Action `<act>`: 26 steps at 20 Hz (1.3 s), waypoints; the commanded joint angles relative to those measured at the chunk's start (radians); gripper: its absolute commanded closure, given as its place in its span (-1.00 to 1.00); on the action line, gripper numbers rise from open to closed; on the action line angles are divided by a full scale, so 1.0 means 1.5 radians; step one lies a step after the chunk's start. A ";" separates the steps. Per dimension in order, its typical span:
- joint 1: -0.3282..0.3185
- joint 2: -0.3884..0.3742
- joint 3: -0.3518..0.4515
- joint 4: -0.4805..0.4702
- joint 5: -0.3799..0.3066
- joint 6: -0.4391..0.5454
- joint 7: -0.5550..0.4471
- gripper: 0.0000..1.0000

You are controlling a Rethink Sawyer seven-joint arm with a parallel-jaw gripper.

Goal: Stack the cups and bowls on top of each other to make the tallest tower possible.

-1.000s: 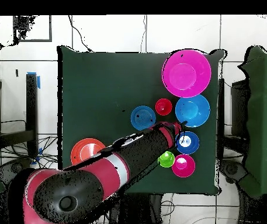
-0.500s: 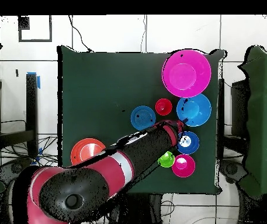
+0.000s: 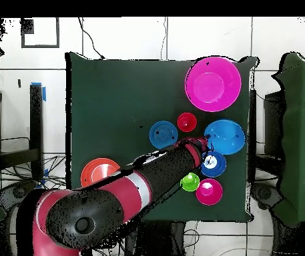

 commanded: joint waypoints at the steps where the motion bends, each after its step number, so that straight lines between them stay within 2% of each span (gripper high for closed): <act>1: 0.006 -0.003 0.088 -0.033 0.002 -0.011 0.049 1.00; 13: 0.036 -0.015 0.012 -0.013 0.011 -0.024 0.062 1.00; 26: 0.028 -0.094 0.015 0.001 -0.034 0.016 0.024 1.00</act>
